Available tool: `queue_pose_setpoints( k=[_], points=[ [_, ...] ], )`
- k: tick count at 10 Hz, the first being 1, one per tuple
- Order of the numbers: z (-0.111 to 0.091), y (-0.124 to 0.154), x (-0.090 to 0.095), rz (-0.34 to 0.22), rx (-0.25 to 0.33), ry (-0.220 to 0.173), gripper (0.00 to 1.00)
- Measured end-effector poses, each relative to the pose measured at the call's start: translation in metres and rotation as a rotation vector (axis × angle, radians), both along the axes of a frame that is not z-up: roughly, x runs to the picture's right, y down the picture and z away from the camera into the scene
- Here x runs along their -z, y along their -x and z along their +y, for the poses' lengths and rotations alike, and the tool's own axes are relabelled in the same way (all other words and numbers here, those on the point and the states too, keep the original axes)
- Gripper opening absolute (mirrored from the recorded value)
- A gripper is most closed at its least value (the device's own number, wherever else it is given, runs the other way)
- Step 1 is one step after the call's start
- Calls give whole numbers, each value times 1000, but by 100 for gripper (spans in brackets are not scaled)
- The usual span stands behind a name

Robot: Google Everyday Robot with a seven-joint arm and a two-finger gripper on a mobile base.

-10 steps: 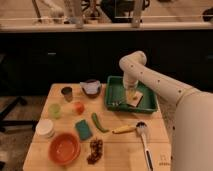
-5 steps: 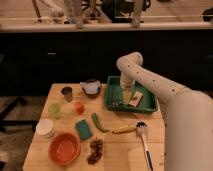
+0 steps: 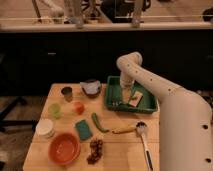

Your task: Place fork in table surface

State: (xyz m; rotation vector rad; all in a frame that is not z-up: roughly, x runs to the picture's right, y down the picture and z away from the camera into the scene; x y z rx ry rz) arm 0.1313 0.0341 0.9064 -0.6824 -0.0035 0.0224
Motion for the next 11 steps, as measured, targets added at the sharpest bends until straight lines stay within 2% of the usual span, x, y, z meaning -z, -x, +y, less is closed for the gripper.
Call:
queue_pose_setpoints(
  k=[11],
  points=[
    [26,-9,-48,9,-31,80,80]
  ],
)
